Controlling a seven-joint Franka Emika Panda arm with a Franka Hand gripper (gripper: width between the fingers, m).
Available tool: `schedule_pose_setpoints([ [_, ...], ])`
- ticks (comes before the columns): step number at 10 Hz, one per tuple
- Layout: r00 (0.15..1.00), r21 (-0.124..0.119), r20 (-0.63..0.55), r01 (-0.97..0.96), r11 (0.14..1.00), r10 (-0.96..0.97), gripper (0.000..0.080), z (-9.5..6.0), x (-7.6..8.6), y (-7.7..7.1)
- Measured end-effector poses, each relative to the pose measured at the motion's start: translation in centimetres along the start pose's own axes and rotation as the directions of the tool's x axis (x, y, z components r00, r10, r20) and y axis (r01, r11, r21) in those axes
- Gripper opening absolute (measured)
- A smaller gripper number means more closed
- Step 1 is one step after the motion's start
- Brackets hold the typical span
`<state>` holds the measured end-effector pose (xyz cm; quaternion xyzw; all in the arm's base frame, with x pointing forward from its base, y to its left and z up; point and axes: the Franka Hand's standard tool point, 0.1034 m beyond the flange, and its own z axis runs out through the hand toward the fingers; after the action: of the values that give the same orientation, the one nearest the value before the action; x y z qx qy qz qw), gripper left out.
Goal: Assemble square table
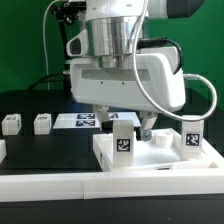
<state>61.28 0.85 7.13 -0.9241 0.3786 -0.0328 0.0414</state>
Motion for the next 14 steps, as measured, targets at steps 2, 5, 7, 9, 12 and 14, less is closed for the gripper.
schedule_pose_setpoints([
  [2, 0.982, -0.008, 0.011, 0.190, 0.982, -0.190, 0.0649, -0.13, -0.08, -0.15],
  [5, 0.917, -0.017, 0.036, 0.398, 0.917, -0.397, 0.0649, -0.13, -0.08, 0.15],
  [7, 0.830, -0.028, 0.044, 0.558, 0.830, -0.556, 0.0649, -0.11, -0.05, 0.29],
  [9, 0.824, -0.028, 0.043, 0.566, 0.824, -0.565, 0.0428, -0.12, 0.03, 0.35],
  [12, 0.824, -0.028, 0.043, 0.566, 0.824, -0.565, 0.0289, -0.12, 0.04, 0.35],
  [14, 0.834, -0.029, 0.042, 0.551, 0.834, -0.550, 0.0289, -0.12, 0.04, 0.35],
])
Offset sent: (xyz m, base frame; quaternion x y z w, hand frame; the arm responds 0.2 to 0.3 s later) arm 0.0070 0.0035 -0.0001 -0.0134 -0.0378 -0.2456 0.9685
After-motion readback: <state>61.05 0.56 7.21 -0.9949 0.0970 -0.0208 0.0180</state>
